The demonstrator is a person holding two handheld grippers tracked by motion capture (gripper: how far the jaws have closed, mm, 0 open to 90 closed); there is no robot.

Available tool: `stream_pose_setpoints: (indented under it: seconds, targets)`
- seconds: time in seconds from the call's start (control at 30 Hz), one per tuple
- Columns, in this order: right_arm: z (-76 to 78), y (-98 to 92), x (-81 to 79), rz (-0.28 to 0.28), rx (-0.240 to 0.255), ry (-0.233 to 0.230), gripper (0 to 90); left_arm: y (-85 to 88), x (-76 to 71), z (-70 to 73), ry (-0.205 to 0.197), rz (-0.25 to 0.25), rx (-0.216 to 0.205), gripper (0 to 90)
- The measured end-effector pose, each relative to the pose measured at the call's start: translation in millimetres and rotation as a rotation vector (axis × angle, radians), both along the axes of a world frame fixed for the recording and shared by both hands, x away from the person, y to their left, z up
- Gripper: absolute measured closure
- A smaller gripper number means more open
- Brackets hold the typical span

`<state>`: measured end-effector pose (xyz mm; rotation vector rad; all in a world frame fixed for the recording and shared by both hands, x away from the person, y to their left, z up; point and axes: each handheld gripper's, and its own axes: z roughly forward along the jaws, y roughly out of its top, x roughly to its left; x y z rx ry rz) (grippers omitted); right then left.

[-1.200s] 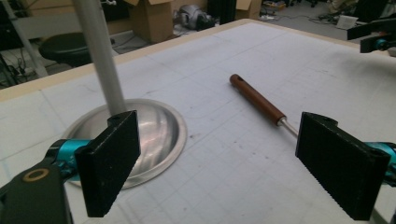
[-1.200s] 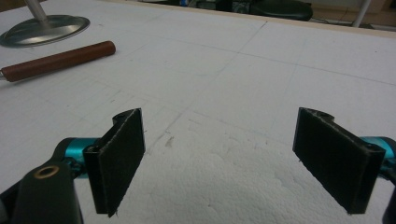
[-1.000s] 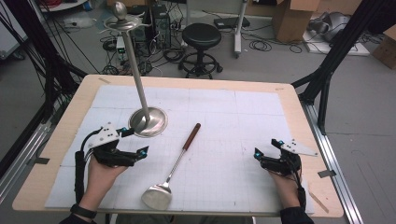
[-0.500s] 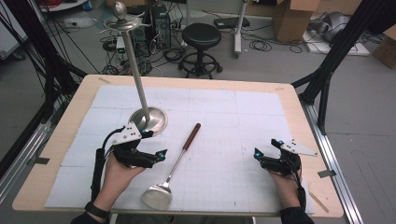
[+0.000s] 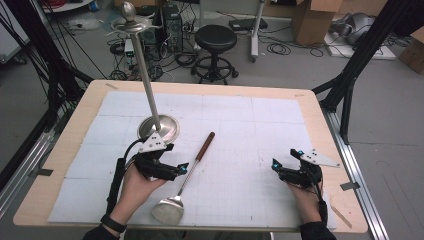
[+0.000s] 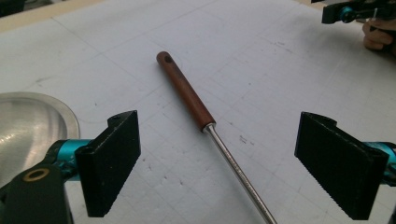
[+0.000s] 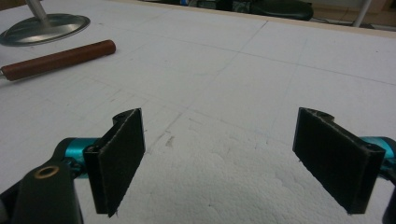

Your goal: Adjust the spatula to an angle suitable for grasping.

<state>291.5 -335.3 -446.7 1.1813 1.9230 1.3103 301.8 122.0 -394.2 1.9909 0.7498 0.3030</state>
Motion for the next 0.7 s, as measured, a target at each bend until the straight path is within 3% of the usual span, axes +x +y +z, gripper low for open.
stream_pose_setpoints:
  seconds: [0.17,0.33,0.43,0.7]
  targets:
    - [0.0,0.0,0.1,0.001,0.001,0.001,16.1,-9.1,1.4,-5.9,0.067,-0.018,0.038,18.5]
    - [0.0,0.0,0.2,0.001,0.0,0.0,16.1,-12.2,2.8,-8.8,0.095,-0.018,0.047,19.9]
    - [-0.1,0.2,0.3,0.003,0.0,-0.001,16.2,-19.1,2.8,-13.0,0.122,-0.023,0.082,21.3]
    - [-0.1,0.3,0.2,0.003,0.0,0.0,16.2,-30.0,3.9,-19.2,0.174,-0.025,0.114,29.1]
